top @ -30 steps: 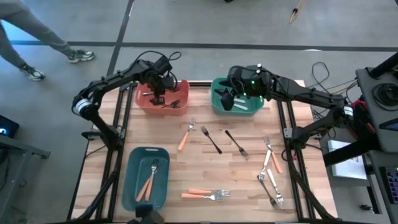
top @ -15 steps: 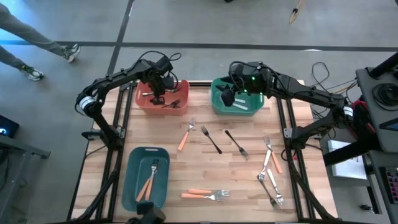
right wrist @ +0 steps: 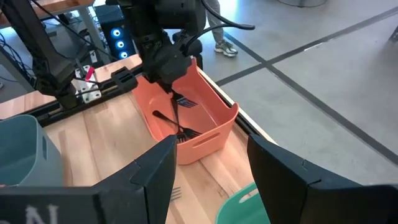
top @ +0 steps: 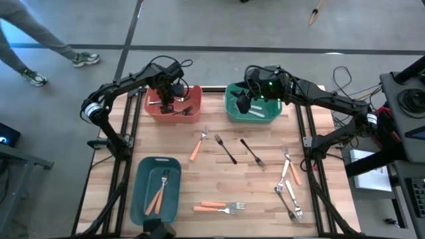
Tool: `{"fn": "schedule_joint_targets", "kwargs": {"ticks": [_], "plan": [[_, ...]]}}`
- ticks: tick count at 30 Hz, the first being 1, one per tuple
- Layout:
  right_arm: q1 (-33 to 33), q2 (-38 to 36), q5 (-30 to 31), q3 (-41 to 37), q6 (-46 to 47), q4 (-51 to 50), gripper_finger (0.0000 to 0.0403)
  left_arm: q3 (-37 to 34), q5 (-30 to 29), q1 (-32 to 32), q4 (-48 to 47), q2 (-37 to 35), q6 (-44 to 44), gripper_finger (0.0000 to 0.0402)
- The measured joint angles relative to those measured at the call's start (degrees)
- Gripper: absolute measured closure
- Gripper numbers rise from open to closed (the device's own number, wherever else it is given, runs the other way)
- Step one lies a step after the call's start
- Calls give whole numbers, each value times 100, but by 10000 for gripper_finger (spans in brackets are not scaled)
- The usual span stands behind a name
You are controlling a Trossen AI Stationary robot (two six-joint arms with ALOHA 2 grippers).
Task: Sort silverware by color (type)
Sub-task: Put the black fork into the orange bin
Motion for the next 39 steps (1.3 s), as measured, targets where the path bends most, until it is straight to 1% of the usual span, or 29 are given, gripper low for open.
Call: {"fn": "schedule_joint_targets", "kwargs": {"ticks": [14,19,24,27,32,35,39], "plan": [[2,0,-2,0,4,0,216,-79,0,7,31,-7,-48,401],[2,0,-3,2,9,-2,216,-107,0,7,-40,-9,-321,401],[-60,-1,8,2,11,1,216,-107,0,7,11,-8,-313,401],[-259,0,13,2,39,32,216,-109,-68,7,167,-7,-122,401],[-802,0,9,2,96,398,216,-109,-175,7,413,-7,89,401],[-1120,56,-47,9,107,701,216,-109,-177,19,400,47,126,401],[-1439,251,-92,9,44,946,216,-109,-183,55,160,207,131,401]]}}
